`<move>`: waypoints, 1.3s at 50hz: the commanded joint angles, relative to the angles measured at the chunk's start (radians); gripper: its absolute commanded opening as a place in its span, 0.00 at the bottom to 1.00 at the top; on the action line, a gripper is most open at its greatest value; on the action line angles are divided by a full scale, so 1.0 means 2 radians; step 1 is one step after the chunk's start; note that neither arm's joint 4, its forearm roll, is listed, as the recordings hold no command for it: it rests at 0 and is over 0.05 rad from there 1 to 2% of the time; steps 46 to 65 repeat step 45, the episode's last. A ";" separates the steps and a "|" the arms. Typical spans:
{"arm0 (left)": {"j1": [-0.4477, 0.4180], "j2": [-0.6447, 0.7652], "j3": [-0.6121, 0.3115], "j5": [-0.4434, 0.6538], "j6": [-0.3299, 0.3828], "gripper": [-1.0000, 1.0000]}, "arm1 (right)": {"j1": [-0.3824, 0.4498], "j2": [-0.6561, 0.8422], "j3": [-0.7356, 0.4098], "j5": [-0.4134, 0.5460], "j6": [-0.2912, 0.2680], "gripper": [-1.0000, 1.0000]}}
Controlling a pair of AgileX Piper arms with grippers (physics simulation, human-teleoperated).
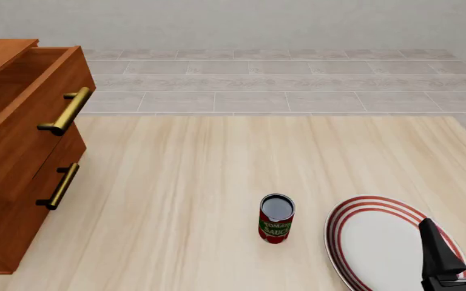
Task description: Put the bowl on top of the cabinet.
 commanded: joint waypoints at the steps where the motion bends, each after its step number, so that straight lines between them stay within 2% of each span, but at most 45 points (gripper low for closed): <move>1: -0.017 -0.031 -0.004 0.011 -0.003 1.00 | 0.000 0.000 0.000 0.000 0.000 1.00; 15: -0.057 -0.100 -0.010 0.045 -0.002 1.00 | 0.001 0.000 0.000 0.001 0.001 1.00; 24: -0.100 -0.161 -0.011 0.077 -0.002 1.00 | 0.000 0.000 0.000 0.000 0.003 1.00; 26: -0.116 -0.176 -0.016 0.088 0.003 1.00 | 0.000 0.000 0.000 0.000 0.003 1.00; 34: -0.138 -0.211 -0.020 0.108 0.017 1.00 | 0.000 0.000 0.000 0.000 0.004 1.00; 45: -0.161 -0.253 -0.017 0.125 0.023 1.00 | -0.001 0.000 0.000 0.000 0.004 1.00; 65: -0.161 -0.253 -0.017 0.125 0.023 1.00 | -0.001 0.000 0.000 0.000 0.004 1.00</move>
